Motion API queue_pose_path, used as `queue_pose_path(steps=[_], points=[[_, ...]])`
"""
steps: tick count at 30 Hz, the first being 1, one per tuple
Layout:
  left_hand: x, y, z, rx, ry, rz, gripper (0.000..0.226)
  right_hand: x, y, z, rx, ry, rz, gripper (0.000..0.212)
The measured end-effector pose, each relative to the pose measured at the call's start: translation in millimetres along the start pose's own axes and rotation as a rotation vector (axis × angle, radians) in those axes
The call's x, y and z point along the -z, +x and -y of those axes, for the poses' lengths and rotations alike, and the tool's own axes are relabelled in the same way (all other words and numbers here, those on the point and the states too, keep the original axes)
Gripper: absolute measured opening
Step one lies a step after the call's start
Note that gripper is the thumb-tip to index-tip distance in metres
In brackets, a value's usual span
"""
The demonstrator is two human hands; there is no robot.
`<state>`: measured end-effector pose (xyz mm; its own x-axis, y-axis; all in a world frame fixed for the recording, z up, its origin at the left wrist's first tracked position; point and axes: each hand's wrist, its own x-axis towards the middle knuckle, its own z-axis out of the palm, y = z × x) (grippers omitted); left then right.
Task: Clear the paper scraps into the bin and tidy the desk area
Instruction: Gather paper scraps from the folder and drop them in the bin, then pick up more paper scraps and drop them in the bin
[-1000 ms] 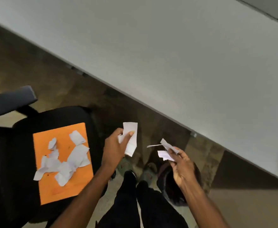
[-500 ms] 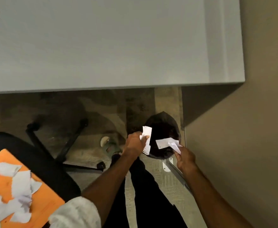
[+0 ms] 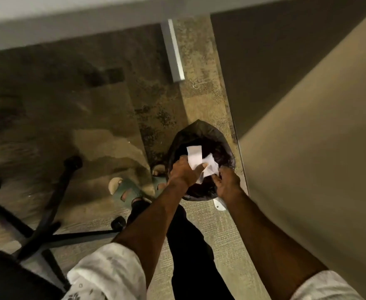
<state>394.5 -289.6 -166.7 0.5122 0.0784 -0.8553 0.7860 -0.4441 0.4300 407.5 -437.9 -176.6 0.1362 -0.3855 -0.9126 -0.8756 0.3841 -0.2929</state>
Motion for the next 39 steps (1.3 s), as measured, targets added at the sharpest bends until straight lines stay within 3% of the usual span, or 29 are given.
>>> queue_pose_path(steps=[2,5,8,11,14,23,28,39], points=[[-11,6,0,-0.027,-0.057,-0.001,0.102,-1,7,-3,0.03,0.02,-0.017,0.014],[-20,5,8,-0.06,-0.03,-0.03,0.098,7,8,-10,0.151,-0.212,-0.057,0.016],[-15,-8,14,-0.163,0.164,-0.035,0.087,28,7,-21,0.61,-0.856,-0.157,0.03],[-2,-37,6,-0.268,0.543,-0.115,0.085,48,-16,-29,1.004,-1.128,-0.117,0.041],[27,-82,-15,-0.369,0.709,-0.205,0.081,56,-60,-21,1.155,-1.332,-0.133,0.05],[132,-235,-98,-0.441,0.738,-0.445,0.078,49,-247,57,1.334,-1.365,-0.23,0.06],[176,-285,-126,-0.466,0.705,-0.563,0.077,34,-313,97,1.44,-1.391,-0.203,0.062],[267,-361,-78,-0.346,0.548,-0.756,0.079,-21,-432,94,1.736,-1.473,-0.082,0.066]])
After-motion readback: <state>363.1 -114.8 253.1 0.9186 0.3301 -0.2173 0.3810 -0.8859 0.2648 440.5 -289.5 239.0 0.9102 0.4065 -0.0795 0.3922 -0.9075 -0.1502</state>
